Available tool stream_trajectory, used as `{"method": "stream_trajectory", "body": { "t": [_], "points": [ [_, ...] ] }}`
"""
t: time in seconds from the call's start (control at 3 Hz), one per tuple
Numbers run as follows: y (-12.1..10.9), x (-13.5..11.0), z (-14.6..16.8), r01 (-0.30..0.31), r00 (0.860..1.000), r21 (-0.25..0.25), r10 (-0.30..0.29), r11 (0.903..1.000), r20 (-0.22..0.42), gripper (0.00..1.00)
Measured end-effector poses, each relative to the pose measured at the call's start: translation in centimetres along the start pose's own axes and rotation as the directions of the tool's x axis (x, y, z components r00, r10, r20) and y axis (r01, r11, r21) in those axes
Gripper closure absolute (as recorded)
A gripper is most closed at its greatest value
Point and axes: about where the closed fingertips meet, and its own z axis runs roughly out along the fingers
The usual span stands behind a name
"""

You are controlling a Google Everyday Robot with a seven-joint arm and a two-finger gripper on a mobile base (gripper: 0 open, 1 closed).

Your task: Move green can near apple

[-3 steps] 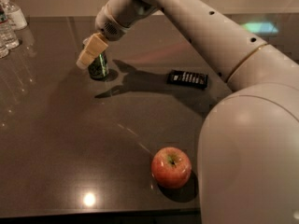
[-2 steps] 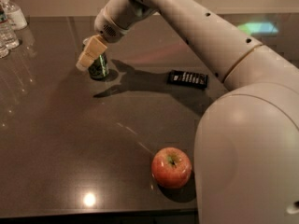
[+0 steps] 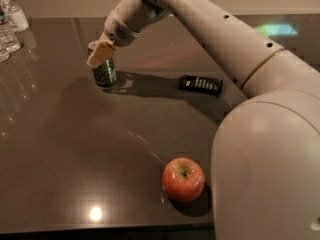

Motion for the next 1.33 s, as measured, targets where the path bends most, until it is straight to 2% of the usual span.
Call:
{"method": "stream_trajectory", "body": {
  "t": [0.33,0.67,1.0,1.33],
  "points": [
    [0.4,0.0,-1.2,0.002,1.000,-0.003,-0.002,1.0000,0.017,0.64],
    [2.1,0.3,-4.5,0.019,0.998,-0.021,-0.018,0.9996,0.056,0.87],
    [5.6,1.3,-9.1,0.060,0.994,-0.050,-0.055,0.9970,0.096,1.00],
    [9.2,3.9,-13.5,0.078,0.991,-0.075,-0.069,0.9942,0.118,1.00]
  ]
}}
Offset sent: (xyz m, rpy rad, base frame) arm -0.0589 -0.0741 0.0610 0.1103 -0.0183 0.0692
